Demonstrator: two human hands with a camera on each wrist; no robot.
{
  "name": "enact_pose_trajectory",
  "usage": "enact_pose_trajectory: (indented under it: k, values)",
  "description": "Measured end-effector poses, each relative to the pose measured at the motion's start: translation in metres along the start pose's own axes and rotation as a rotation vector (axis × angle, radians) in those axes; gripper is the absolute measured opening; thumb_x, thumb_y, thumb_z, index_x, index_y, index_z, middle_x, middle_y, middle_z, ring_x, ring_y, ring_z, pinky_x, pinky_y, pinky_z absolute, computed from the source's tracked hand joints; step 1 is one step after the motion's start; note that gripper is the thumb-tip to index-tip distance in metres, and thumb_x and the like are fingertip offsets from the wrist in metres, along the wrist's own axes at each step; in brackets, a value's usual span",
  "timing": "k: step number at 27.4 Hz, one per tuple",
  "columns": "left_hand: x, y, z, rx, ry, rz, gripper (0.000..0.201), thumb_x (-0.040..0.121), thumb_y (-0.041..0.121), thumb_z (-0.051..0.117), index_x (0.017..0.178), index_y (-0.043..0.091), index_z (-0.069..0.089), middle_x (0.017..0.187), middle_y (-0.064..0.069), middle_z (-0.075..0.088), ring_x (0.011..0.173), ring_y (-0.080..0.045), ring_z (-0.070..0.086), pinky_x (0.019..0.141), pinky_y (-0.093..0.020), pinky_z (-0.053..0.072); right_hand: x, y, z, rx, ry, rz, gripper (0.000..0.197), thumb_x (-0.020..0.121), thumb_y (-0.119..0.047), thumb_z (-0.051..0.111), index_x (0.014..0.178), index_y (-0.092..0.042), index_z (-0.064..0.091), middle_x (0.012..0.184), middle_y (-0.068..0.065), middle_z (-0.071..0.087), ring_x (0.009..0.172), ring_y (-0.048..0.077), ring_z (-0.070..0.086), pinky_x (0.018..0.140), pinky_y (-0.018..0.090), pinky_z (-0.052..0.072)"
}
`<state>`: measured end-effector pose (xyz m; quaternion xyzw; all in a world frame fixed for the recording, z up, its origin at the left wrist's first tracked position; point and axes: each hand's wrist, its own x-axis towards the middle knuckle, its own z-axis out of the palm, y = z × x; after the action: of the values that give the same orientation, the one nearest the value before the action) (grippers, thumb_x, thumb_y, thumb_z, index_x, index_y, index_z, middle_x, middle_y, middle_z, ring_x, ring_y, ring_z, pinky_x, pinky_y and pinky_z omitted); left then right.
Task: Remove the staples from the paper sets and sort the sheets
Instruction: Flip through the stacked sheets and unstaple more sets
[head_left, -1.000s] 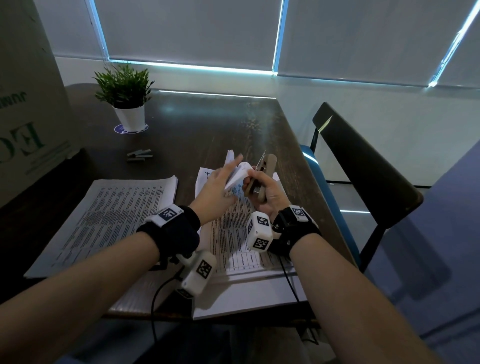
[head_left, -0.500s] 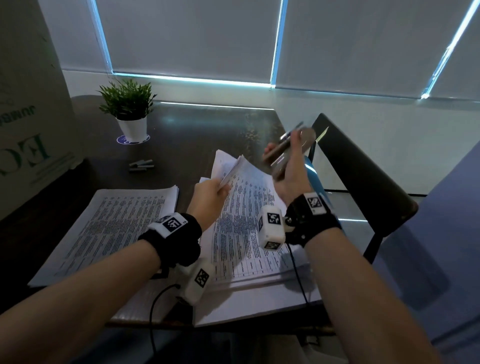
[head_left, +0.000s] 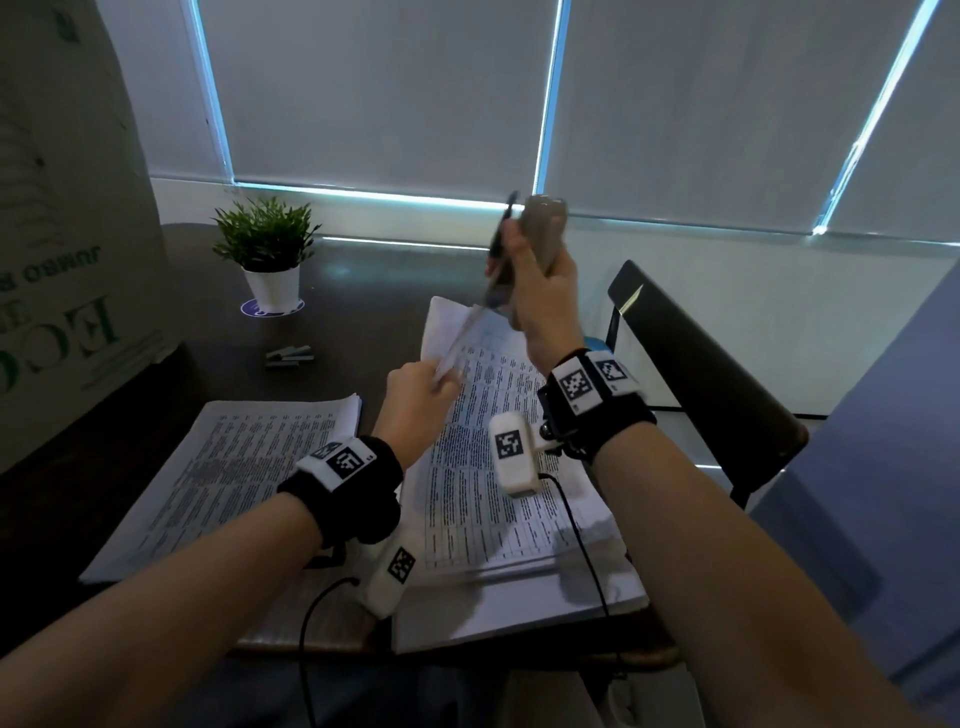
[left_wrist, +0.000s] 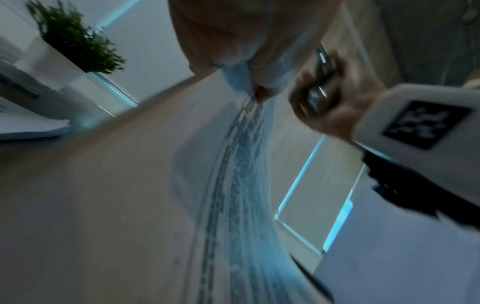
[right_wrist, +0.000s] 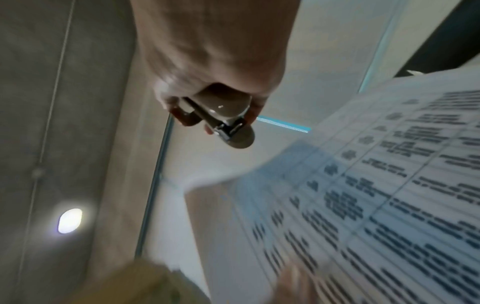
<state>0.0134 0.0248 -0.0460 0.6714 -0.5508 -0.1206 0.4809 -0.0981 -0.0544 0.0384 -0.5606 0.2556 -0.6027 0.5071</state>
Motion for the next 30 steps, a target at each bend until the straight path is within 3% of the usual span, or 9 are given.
enact_pose_trajectory:
  k: [2, 4, 9, 12, 14, 20, 23, 26, 30]
  values:
    - [0.01, 0.0, -0.014, -0.156, 0.023, -0.025, 0.028, 0.095, 0.021, 0.055, 0.072, 0.007, 0.063, 0.074, -0.016, 0.066, 0.061, -0.024, 0.063, 0.057, -0.031, 0.056, 0.012, -0.013, -0.019, -0.02, 0.132, 0.038, 0.018, 0.094, -0.036, 0.063, 0.095, -0.019, 0.062, 0.084, 0.0, 0.063, 0.069, 0.012, 0.057, 0.061, 0.024, 0.051]
    - [0.025, 0.006, -0.031, -0.317, 0.062, -0.054, 0.026, 0.094, 0.023, 0.057, 0.09, 0.0, 0.068, 0.09, -0.019, 0.071, 0.08, -0.031, 0.07, 0.072, -0.046, 0.059, 0.02, -0.018, -0.043, -0.182, 0.086, 0.099, 0.019, 0.095, -0.039, 0.06, 0.093, -0.02, 0.06, 0.084, -0.001, 0.061, 0.068, 0.011, 0.057, 0.055, 0.017, 0.05]
    - [0.044, 0.027, -0.049, -0.619, 0.006, -0.199, 0.019, 0.096, 0.015, 0.053, 0.103, 0.002, 0.065, 0.089, -0.009, 0.071, 0.076, -0.021, 0.07, 0.073, -0.037, 0.057, 0.023, -0.003, -0.086, -0.206, -0.025, 0.317, 0.038, 0.092, -0.049, 0.06, 0.101, -0.013, 0.062, 0.095, 0.01, 0.071, 0.09, 0.027, 0.068, 0.08, 0.039, 0.056]
    - [0.036, 0.017, -0.034, -0.608, -0.086, -0.363, 0.022, 0.097, 0.016, 0.051, 0.11, 0.0, 0.059, 0.096, -0.013, 0.069, 0.079, -0.024, 0.068, 0.066, -0.035, 0.056, 0.02, 0.017, -0.102, -0.311, -0.138, 0.52, 0.045, 0.089, -0.054, 0.063, 0.098, -0.01, 0.065, 0.089, 0.014, 0.071, 0.075, 0.028, 0.068, 0.065, 0.037, 0.054]
    - [0.027, 0.007, -0.02, -0.537, -0.123, -0.456, 0.025, 0.097, 0.015, 0.051, 0.114, -0.002, 0.056, 0.098, -0.014, 0.067, 0.079, -0.024, 0.066, 0.059, -0.03, 0.052, 0.01, 0.037, -0.104, -0.425, -0.181, 0.615, 0.06, 0.082, -0.058, 0.069, 0.105, -0.002, 0.068, 0.095, 0.021, 0.072, 0.077, 0.029, 0.068, 0.07, 0.038, 0.055]
    - [0.017, -0.021, -0.013, -0.394, -0.118, -0.641, 0.03, 0.096, 0.017, 0.052, 0.117, -0.006, 0.053, 0.084, -0.011, 0.062, 0.072, -0.024, 0.061, 0.055, -0.03, 0.046, -0.011, 0.067, -0.101, -0.514, -0.167, 0.729, 0.044, 0.088, -0.042, 0.069, 0.106, -0.002, 0.066, 0.106, 0.017, 0.072, 0.089, 0.029, 0.068, 0.088, 0.038, 0.054]
    - [0.014, -0.029, -0.019, -0.331, -0.078, -0.524, 0.036, 0.093, 0.021, 0.055, 0.12, -0.003, 0.059, 0.102, -0.015, 0.066, 0.092, -0.027, 0.065, 0.082, -0.042, 0.054, -0.008, 0.068, -0.095, -0.59, -0.125, 0.662, 0.043, 0.088, -0.043, 0.069, 0.101, -0.002, 0.067, 0.089, 0.014, 0.069, 0.076, 0.026, 0.064, 0.072, 0.036, 0.052]
    - [0.011, -0.035, -0.02, -0.193, -0.003, -0.267, 0.029, 0.085, 0.041, 0.057, 0.101, 0.025, 0.073, 0.133, -0.009, 0.054, 0.128, -0.028, 0.047, 0.113, -0.049, 0.026, -0.001, 0.054, -0.087, -0.415, -0.125, 0.508, 0.041, 0.089, -0.045, 0.068, 0.093, -0.005, 0.067, 0.082, 0.016, 0.067, 0.063, 0.027, 0.062, 0.063, 0.04, 0.05]
    - [0.017, 0.012, -0.042, -0.533, 0.084, -0.071, 0.014, 0.097, 0.018, 0.05, 0.101, 0.018, 0.064, 0.104, -0.009, 0.068, 0.09, -0.012, 0.068, 0.083, -0.035, 0.054, 0.012, 0.034, -0.082, -0.2, -0.176, 0.465, 0.091, 0.052, -0.069, 0.084, 0.118, -0.008, 0.066, 0.112, 0.016, 0.071, 0.105, 0.037, 0.067, 0.099, 0.057, 0.049]
